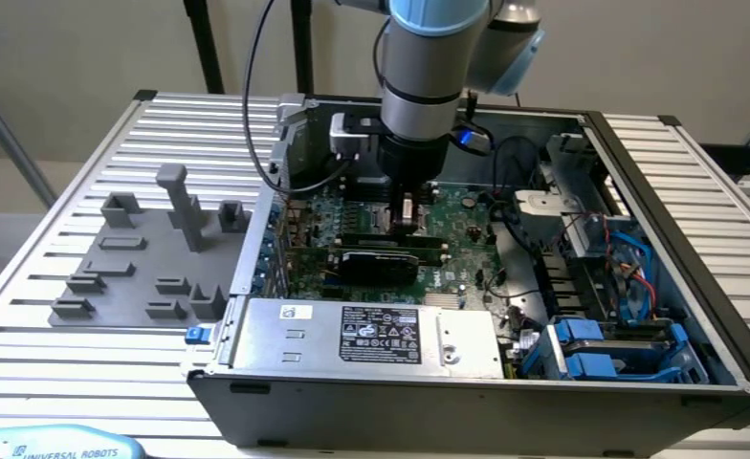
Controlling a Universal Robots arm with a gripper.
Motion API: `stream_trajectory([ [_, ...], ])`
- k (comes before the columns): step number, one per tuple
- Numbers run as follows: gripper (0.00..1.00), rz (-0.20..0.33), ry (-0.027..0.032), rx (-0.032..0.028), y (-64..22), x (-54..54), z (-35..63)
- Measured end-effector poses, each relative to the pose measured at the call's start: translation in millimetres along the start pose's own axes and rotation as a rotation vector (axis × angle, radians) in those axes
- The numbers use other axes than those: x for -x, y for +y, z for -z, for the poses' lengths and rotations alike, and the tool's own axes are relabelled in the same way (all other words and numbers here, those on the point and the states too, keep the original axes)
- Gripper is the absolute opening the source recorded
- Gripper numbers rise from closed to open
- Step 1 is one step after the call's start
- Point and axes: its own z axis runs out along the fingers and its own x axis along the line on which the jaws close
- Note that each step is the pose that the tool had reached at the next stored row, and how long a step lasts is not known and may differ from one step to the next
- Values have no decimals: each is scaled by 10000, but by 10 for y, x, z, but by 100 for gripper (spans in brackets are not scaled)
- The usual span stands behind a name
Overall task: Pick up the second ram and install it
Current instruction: 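Insert the second ram into the second slot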
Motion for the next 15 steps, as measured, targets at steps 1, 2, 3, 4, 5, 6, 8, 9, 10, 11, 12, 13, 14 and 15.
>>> stream_trajectory([
  [1,21,0,-2,-1,0,1,32],
  [2,21,1,-5,-1,1,2,72],
  [3,21,2,-8,0,2,3,107],
  [4,21,3,-8,0,4,4,134],
  [5,21,2,-10,0,9,5,153],
  [6,21,1,-9,0,13,5,160],
  [8,19,2,-12,-1,15,5,161],
  [9,12,2,-13,-1,15,5,161],
  [10,11,2,-14,-1,15,5,161],
  [11,11,2,-13,0,15,5,161],
  [12,11,2,-12,0,15,5,161],
  [13,11,2,-12,0,16,5,161],
  [14,11,2,-12,0,15,5,161],
  [15,11,2,-12,0,15,5,161],
])
